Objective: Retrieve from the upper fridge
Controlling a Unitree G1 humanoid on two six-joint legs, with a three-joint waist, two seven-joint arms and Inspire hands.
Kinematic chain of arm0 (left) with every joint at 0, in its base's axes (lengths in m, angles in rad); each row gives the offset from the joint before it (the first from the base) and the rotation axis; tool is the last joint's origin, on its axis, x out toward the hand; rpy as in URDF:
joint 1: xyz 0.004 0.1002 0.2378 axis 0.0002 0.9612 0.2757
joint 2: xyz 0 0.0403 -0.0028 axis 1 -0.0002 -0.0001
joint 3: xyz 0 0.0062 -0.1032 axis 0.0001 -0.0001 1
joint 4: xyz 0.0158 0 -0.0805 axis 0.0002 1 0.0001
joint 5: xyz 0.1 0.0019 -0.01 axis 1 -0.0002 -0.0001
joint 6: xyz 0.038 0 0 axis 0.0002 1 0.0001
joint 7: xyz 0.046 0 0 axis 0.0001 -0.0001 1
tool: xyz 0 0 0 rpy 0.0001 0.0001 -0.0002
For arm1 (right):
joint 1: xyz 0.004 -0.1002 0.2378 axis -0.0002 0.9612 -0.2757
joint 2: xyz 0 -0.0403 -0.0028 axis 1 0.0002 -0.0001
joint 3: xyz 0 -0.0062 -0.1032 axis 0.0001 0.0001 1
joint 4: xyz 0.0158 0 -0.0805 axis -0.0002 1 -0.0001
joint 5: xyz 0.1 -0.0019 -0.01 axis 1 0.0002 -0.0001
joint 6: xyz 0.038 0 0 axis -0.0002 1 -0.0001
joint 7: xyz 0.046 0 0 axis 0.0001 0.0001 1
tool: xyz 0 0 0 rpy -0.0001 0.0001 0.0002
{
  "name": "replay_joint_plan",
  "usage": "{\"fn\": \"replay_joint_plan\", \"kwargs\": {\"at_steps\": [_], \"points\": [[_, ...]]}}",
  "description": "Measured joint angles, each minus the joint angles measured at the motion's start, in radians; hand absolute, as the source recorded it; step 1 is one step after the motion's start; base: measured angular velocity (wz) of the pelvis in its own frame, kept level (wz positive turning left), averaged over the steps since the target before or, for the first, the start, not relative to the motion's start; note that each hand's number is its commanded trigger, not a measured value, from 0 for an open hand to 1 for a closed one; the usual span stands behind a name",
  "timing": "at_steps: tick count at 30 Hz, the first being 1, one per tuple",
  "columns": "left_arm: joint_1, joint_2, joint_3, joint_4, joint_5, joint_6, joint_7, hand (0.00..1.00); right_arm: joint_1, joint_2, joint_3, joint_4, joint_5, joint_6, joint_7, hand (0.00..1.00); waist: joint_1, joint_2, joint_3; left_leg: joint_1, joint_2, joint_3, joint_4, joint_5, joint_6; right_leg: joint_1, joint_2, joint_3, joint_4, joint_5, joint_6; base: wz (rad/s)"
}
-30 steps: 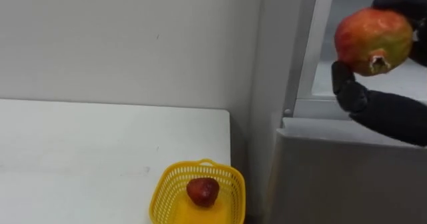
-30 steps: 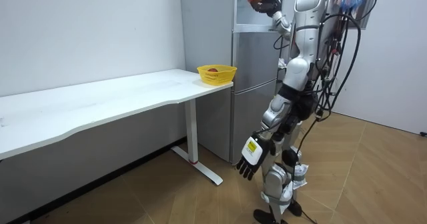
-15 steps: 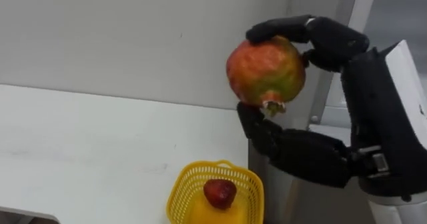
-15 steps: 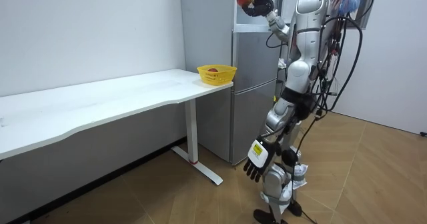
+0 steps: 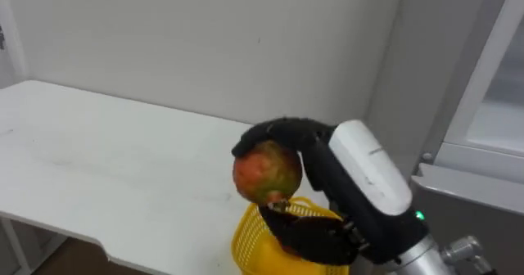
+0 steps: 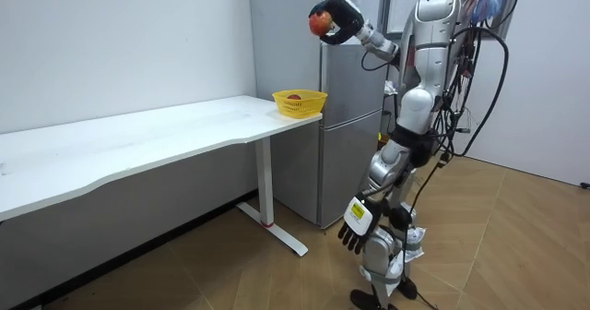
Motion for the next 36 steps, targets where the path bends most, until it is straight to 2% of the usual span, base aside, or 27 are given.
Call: {"fn": "replay_joint_plan", "kwargs": {"at_steps": [3,9,11,19,22,28,30,31,36], "points": [[0.001,0.000,-0.006,0.001,-0.001,0.003,-0.002,0.00,0.000,0.001,0.017,0.113,0.006,0.030,0.013,1.00,0.012,0.000,0.0020,-0.002,-0.002,-0.004,-0.001,-0.001,0.001,-0.001,-0.002,-0.006,-0.001,-0.001,0.002,0.02],[0.001,0.000,-0.007,0.002,-0.001,0.007,-0.006,0.00,0.000,0.002,0.024,0.237,0.004,0.034,0.014,1.00,0.023,-0.002,0.0033,-0.002,-0.005,-0.017,0.000,-0.001,0.001,0.000,-0.003,-0.015,-0.003,-0.002,0.003,0.06],[0.000,0.001,-0.007,0.001,0.000,0.008,-0.016,0.00,0.000,0.002,0.028,0.261,0.005,0.052,0.015,1.00,0.024,-0.004,0.0037,-0.002,-0.006,-0.021,0.000,-0.001,0.001,0.000,-0.004,-0.021,-0.002,-0.002,0.004,0.05],[-0.006,0.001,-0.006,-0.012,0.000,0.021,-0.022,0.00,-0.008,0.004,0.028,0.401,0.012,0.053,0.016,1.00,0.026,-0.008,0.0033,-0.013,-0.006,-0.025,0.004,-0.002,0.001,-0.001,-0.003,-0.013,0.000,-0.002,0.004,0.02],[-0.005,0.001,-0.005,-0.012,0.000,0.022,-0.022,0.00,-0.008,0.004,0.028,0.423,0.012,0.060,0.019,1.00,0.026,-0.007,0.0056,-0.017,-0.005,-0.024,0.016,-0.005,0.002,-0.001,-0.001,-0.005,0.000,-0.003,0.004,0.00],[-0.005,0.001,-0.005,-0.012,0.000,0.022,-0.023,0.00,-0.008,0.007,0.028,0.435,0.011,0.064,0.030,1.00,0.026,-0.013,0.0018,-0.018,-0.006,-0.025,0.027,-0.006,0.004,0.001,0.000,-0.001,0.000,-0.002,0.004,0.00],[-0.005,0.001,-0.005,-0.012,0.000,0.022,-0.023,0.00,-0.008,0.011,0.028,0.435,0.011,0.064,0.031,0.17,0.026,-0.012,0.0019,-0.018,-0.006,-0.025,0.031,-0.006,0.004,0.001,0.000,-0.001,0.001,-0.002,0.004,0.00],[-0.005,0.001,-0.005,-0.012,0.000,0.022,-0.023,0.00,-0.008,0.015,0.028,0.435,0.011,0.064,0.032,0.00,0.026,-0.012,0.0022,-0.018,-0.006,-0.026,0.032,-0.006,0.004,0.001,0.000,-0.001,0.001,-0.002,0.004,0.00],[-0.005,0.001,-0.005,-0.012,0.000,0.022,-0.024,0.00,-0.008,0.028,0.028,0.435,0.011,0.064,0.043,0.00,0.025,-0.010,0.0034,-0.020,-0.005,-0.027,0.033,-0.006,0.003,0.001,0.001,-0.001,0.001,-0.002,0.004,0.00]]}}
